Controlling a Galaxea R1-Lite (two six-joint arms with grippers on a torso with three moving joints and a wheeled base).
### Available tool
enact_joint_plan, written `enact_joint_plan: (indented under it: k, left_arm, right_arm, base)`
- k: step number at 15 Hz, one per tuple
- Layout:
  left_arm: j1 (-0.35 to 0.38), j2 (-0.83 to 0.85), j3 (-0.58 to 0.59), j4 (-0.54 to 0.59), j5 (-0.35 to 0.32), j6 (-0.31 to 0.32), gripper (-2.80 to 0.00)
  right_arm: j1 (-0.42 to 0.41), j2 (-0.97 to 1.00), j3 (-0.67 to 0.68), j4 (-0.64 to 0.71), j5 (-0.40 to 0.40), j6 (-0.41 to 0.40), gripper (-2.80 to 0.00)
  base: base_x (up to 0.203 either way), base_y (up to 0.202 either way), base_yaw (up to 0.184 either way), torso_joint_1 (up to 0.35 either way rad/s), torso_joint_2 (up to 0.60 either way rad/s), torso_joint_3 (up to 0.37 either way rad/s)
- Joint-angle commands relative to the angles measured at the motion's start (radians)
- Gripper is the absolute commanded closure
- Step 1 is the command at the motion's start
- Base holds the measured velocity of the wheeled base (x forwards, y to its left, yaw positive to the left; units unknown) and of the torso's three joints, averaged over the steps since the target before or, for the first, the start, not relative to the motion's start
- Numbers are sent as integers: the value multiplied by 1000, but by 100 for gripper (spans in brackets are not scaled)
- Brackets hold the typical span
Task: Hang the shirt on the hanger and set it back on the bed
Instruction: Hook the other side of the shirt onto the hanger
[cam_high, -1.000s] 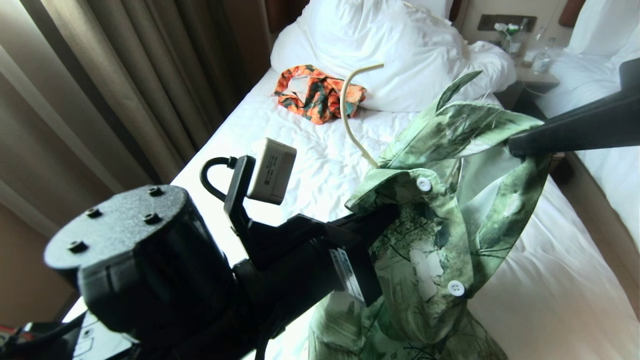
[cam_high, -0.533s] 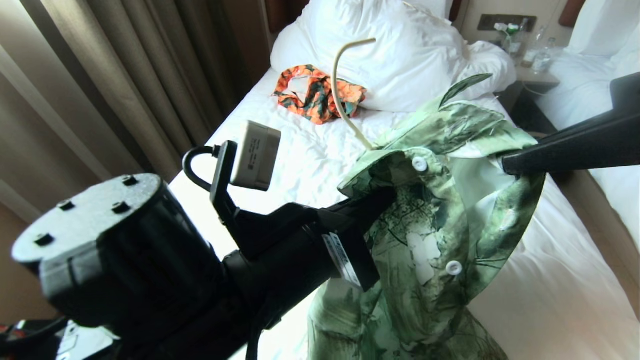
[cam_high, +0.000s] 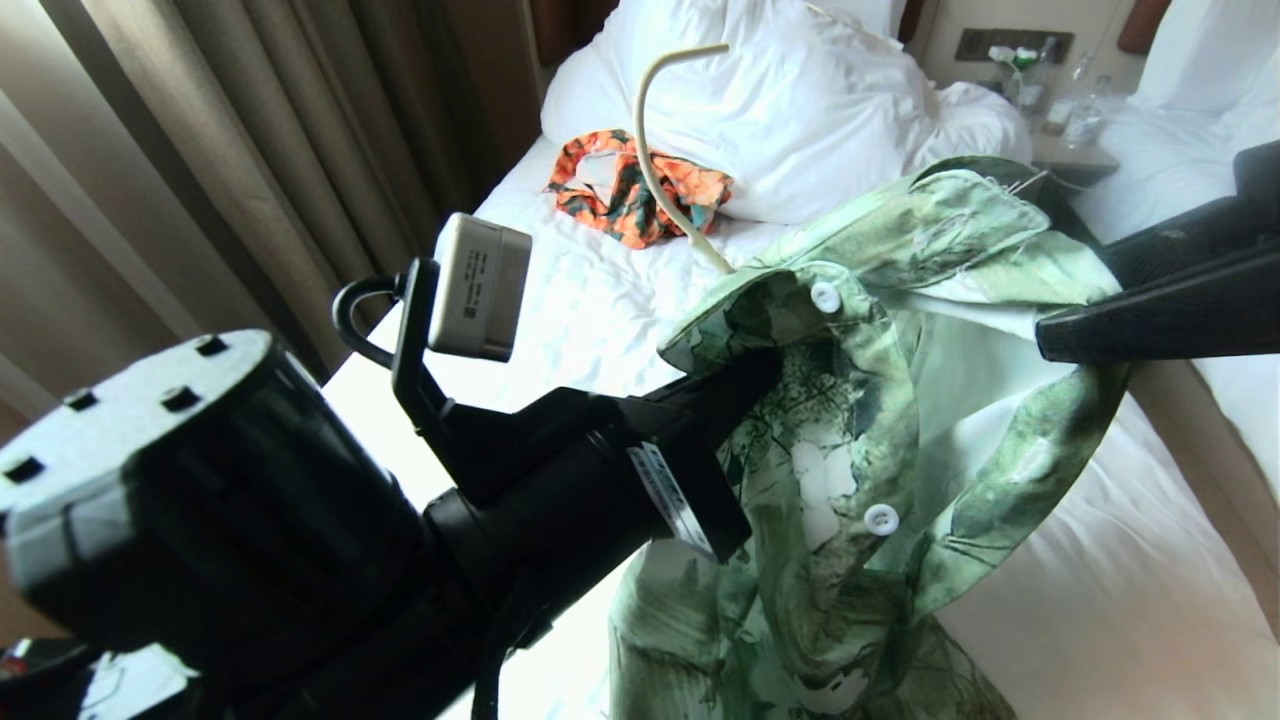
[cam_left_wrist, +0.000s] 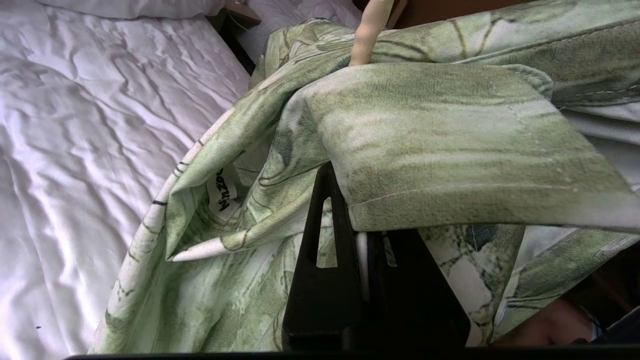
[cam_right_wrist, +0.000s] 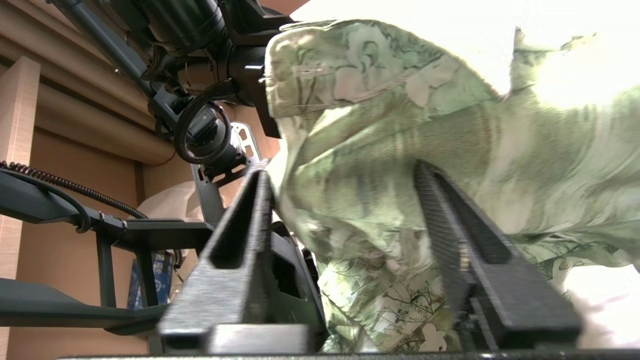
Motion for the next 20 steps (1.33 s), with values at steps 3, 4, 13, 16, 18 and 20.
enact_joint_plan:
  k: [3,4,13,16,18,20]
  left_arm:
    - [1,-14,1,-6,1,-1,0]
    - [1,-14,1,-6,1,-1,0]
    - [-2,-15,6,-6,1,-1,0]
    - [-2,-11,6,-6,1,-1,0]
    - [-2,-6,6,-6,1,-1,0]
    - [-3,-11,4,-6,1,-1,0]
  right_arm:
    - [-8,-30,-2,5,1,1,-280]
    - [-20,-41,-2,5,1,1,-280]
    - [-121,-28,-1,4,-60,-12,-280]
    - [-117,-13,-5,9,-118,-17,-280]
    - [-117,-11,-6,10,-156,-20,-280]
    - [-117,-10,-6,45,-197,-57,-280]
  base:
    - [0,0,0,0,0,0]
    - [0,0,0,0,0,0]
    - [0,0,0,0,0,0]
    - [0,0,0,0,0,0]
    - [0,0,0,0,0,0]
    - [0,0,0,0,0,0]
